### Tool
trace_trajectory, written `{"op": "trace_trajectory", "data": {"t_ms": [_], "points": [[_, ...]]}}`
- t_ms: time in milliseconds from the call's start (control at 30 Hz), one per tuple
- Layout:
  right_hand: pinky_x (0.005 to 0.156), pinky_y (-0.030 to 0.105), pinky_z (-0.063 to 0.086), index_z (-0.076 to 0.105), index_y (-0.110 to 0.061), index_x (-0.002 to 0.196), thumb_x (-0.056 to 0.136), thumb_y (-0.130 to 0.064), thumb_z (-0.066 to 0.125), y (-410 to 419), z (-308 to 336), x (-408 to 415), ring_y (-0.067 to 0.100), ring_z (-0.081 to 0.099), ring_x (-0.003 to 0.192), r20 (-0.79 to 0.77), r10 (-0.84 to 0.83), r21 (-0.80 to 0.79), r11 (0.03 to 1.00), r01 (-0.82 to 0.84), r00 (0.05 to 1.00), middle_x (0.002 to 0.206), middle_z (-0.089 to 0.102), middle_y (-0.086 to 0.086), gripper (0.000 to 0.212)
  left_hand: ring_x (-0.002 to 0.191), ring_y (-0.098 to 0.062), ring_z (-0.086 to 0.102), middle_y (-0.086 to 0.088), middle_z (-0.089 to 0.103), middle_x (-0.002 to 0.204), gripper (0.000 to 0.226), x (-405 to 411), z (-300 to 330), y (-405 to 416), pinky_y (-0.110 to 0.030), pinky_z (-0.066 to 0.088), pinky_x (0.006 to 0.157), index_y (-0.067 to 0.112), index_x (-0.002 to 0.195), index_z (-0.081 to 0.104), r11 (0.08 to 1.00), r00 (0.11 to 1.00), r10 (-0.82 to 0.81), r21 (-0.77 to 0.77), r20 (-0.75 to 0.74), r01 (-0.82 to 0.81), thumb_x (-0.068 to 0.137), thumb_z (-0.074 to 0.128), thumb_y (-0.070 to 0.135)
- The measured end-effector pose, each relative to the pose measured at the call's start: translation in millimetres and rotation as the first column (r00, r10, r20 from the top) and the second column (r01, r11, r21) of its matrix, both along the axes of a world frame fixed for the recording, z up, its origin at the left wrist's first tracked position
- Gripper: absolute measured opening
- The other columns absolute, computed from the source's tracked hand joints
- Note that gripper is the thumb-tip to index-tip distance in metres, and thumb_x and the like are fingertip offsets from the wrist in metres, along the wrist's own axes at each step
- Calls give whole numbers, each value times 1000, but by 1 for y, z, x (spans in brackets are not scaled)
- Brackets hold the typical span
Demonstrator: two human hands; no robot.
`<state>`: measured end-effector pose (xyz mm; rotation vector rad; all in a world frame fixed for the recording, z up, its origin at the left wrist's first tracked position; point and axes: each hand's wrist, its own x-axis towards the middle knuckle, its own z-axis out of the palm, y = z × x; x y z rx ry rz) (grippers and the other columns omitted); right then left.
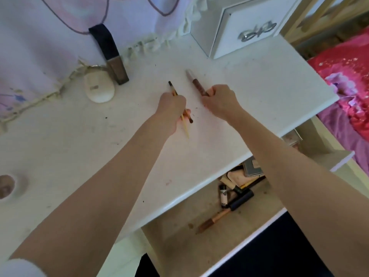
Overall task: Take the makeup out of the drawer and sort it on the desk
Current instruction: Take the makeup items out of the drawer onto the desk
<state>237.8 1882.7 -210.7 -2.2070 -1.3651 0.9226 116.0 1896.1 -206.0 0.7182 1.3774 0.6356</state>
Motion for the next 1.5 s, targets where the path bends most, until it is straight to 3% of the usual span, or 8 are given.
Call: {"op": "trace_trajectory", "data": {"t_ms": [133, 300, 467, 567, 767, 967, 1233, 1500], "points": [[50, 21, 40, 50, -12, 67, 85, -10, 48, 45, -6, 0, 26, 54, 72, -60, -74, 68, 995, 78, 995, 77, 55, 11, 18, 79, -25, 49, -8, 43, 74, 20, 7, 0, 44, -37, 49, 81, 9, 76, 44, 998, 998, -4, 69, -57, 8, 89, 37, -4], [99, 31, 43, 48, -8, 131, 93, -20, 51, 73, -4, 1, 19, 52, 113, -78, -128, 160, 977, 140, 989, 120, 57, 7, 40, 103, -23, 52, -11, 51, 116, 44, 13, 0, 61, -36, 45, 99, 5, 137, 33, 988, 1000, -14, 152, -14, 16, 93, 34, 0], [95, 21, 37, 51, -10, 130, 92, -7, 43, 70, -9, 4, 18, 51, 117, -89, -96, 204, 972, 112, 991, 125, 58, 4, 40, 91, -9, 53, 10, 53, 92, 31, 14, -6, 52, -10, 45, 72, 26, 98, 50, 916, 980, -159, 352, -118, 191, 89, 36, 0], [97, 18, 33, 47, -10, 135, 96, -12, 39, 58, -16, 4, 16, 47, 123, -8, -41, 219, 975, 42, 999, 134, 53, 4, 40, 115, -11, 49, 2, 51, 125, 45, 9, -15, 44, -10, 38, 91, 18, 129, 41, 819, 922, -224, 451, -317, 354, 89, 33, -2], [110, 24, 19, 37, -6, 140, 97, -14, 39, 3, -36, 4, 23, 31, 137, 242, 93, 220, 964, -148, 966, 147, 37, 9, 44, 143, -18, 9, -4, 16, 155, 53, -20, -47, 1, -32, -1, 115, 12, 146, 17, 541, 490, -175, 333, -854, 772, 96, 34, 16], [116, 41, 5, 29, -12, 145, 98, -37, 25, -95, -52, 0, 27, 14, 144, 499, 221, 83, 950, -300, 838, 155, 20, 11, 53, 144, -23, -2, -4, 3, 157, 52, -47, -53, -75, -42, -6, 115, 19, 148, 9, 430, 174, -108, 112, -979, 896, 99, 18, 34], [117, 40, 16, 26, -16, 146, 99, -28, 37, -225, -56, -6, 24, 11, 144, 296, 259, 65, 955, -290, 920, 156, 13, 8, 50, 140, -33, 21, -13, 27, 151, 50, -70, -61, -207, -51, 12, 112, 15, 139, 35, 317, 182, -113, 138, -977, 938, 93, 24, 33], [111, 41, 24, 52, -14, 126, 95, -19, 42, -260, -67, 39, 27, 46, 121, 473, 454, -362, 881, -304, 755, 126, 55, 8, 33, 132, -11, 36, 1, 40, 142, 39, -59, -88, -262, -23, 30, 108, 19, 136, 40, 388, 464, -552, 279, -693, 878, 97, 37, 21]]}}
